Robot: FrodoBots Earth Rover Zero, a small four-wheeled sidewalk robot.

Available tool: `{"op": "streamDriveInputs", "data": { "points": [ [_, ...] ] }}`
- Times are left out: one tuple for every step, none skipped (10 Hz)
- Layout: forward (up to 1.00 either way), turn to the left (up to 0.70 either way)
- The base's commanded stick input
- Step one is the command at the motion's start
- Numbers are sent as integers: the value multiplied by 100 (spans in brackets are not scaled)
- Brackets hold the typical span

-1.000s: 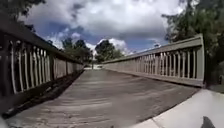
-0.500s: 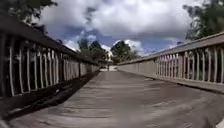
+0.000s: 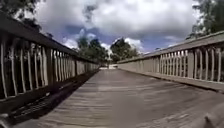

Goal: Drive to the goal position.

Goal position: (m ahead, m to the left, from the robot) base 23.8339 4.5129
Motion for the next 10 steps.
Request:
{"op": "streamDriveInputs", "data": {
  "points": [
    [70, 0],
    [70, 0],
    [70, 0],
    [70, 0],
    [70, 0],
    [70, 0],
    [70, 0],
    [70, 0],
    [70, 0],
    [70, 0]
  ]
}}
